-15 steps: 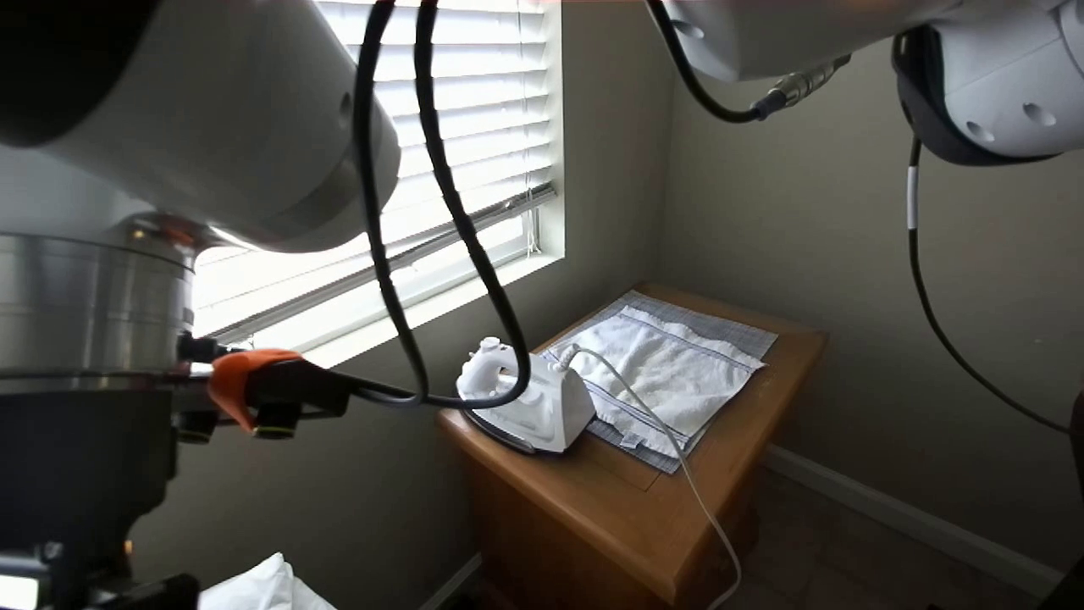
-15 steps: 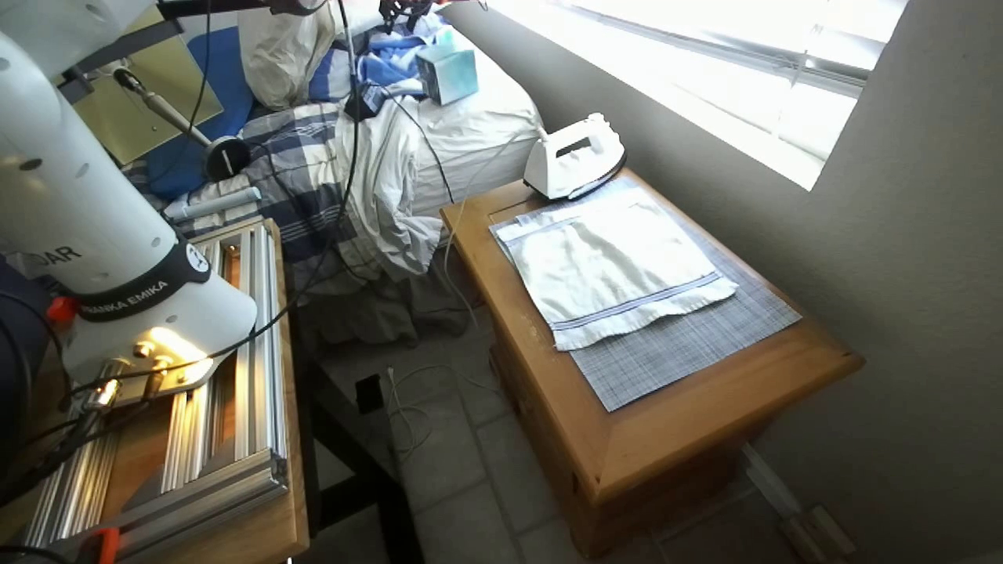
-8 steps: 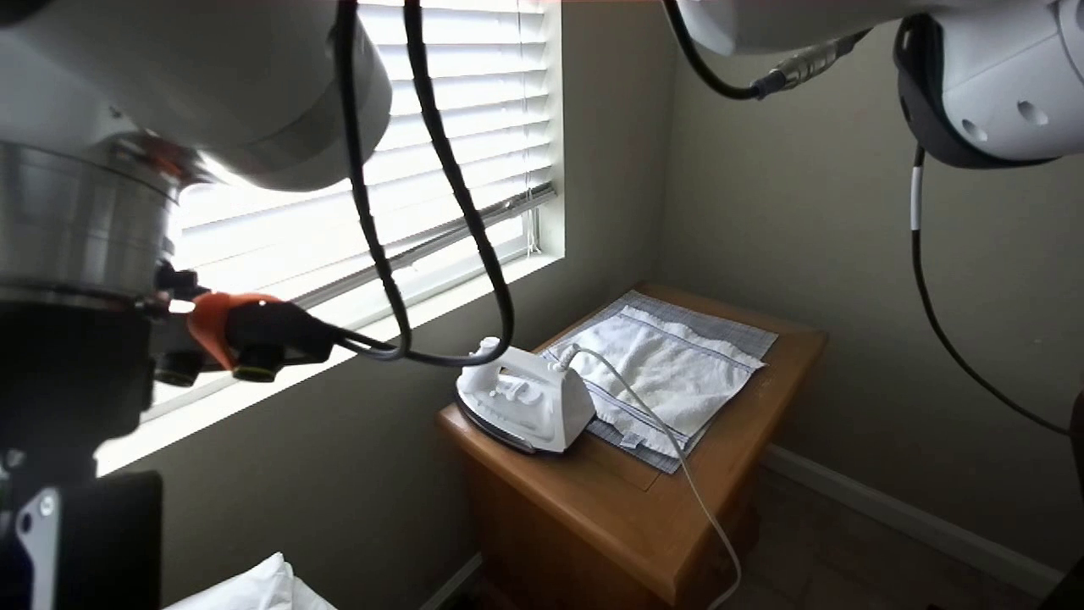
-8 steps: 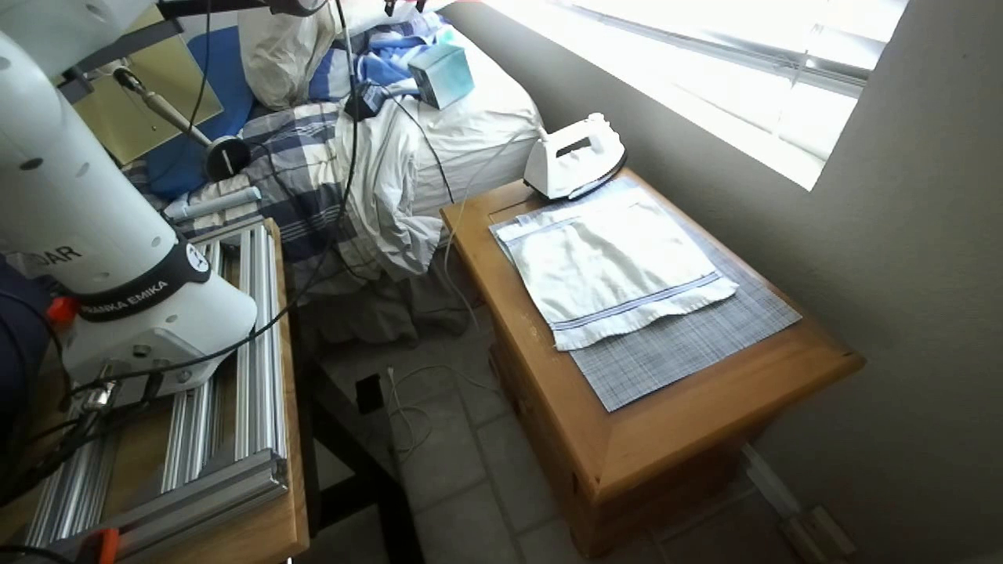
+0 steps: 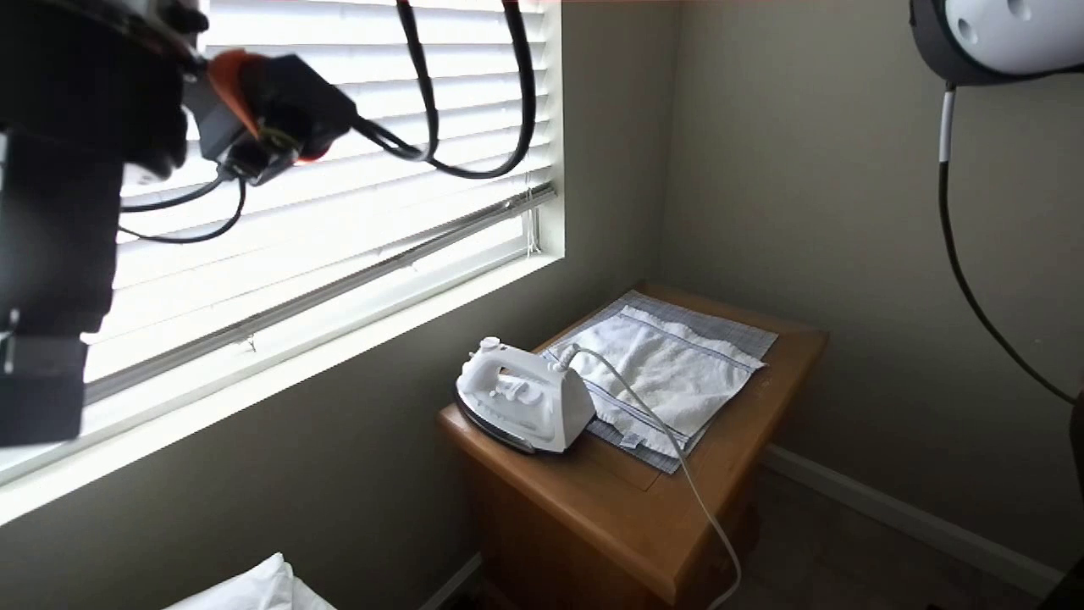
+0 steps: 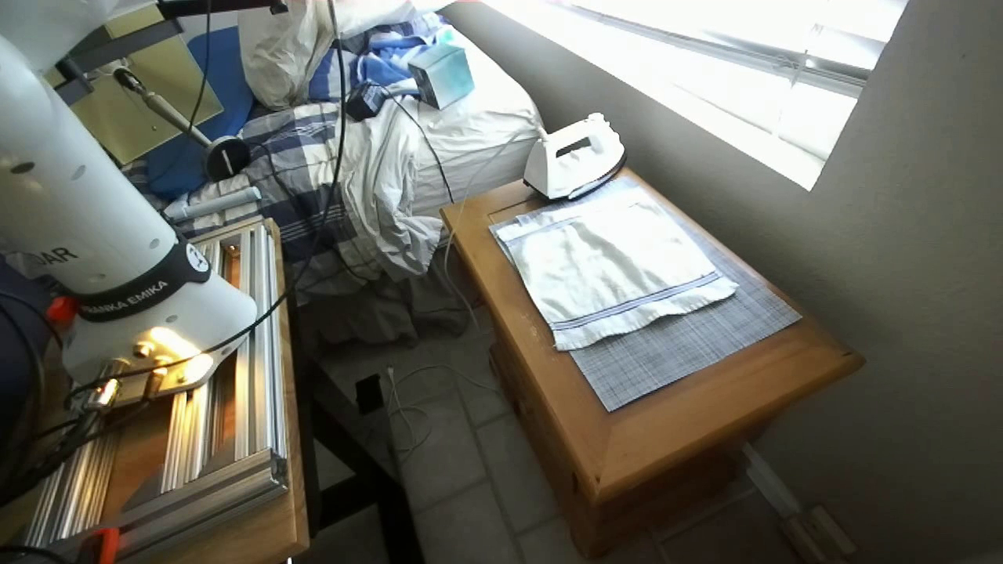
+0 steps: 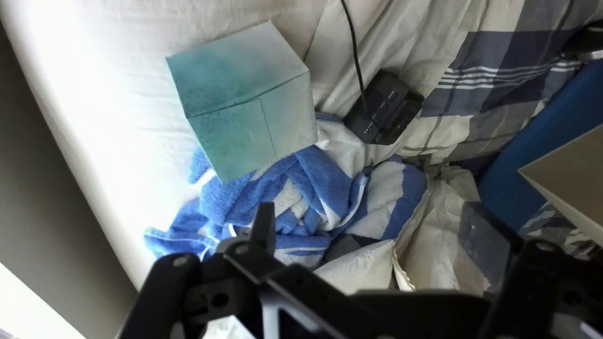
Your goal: Put the tissue box on the bed.
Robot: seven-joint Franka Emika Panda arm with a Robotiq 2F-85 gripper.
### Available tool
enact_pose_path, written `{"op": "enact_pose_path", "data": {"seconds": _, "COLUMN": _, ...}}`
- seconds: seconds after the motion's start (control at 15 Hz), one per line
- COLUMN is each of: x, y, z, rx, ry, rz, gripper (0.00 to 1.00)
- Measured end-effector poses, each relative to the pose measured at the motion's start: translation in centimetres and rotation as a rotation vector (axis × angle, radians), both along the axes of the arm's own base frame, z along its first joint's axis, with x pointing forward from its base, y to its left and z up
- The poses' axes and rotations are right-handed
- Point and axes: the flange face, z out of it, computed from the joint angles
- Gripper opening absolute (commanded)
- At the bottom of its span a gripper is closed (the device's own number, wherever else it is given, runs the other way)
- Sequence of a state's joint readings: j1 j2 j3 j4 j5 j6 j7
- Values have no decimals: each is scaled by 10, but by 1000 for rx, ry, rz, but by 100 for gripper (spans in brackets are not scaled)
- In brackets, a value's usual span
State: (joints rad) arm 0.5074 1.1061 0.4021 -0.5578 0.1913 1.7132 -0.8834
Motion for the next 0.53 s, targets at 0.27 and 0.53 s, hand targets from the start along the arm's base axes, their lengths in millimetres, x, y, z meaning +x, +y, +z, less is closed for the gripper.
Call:
{"op": "enact_pose_path", "data": {"seconds": 0.27, "x": 7, "y": -19, "z": 22, "rx": -81, "ry": 69, "rz": -174, "gripper": 100}}
{"op": "enact_pose_path", "data": {"seconds": 0.53, "x": 4, "y": -20, "z": 9, "rx": -165, "ry": 149, "rz": -347, "gripper": 100}}
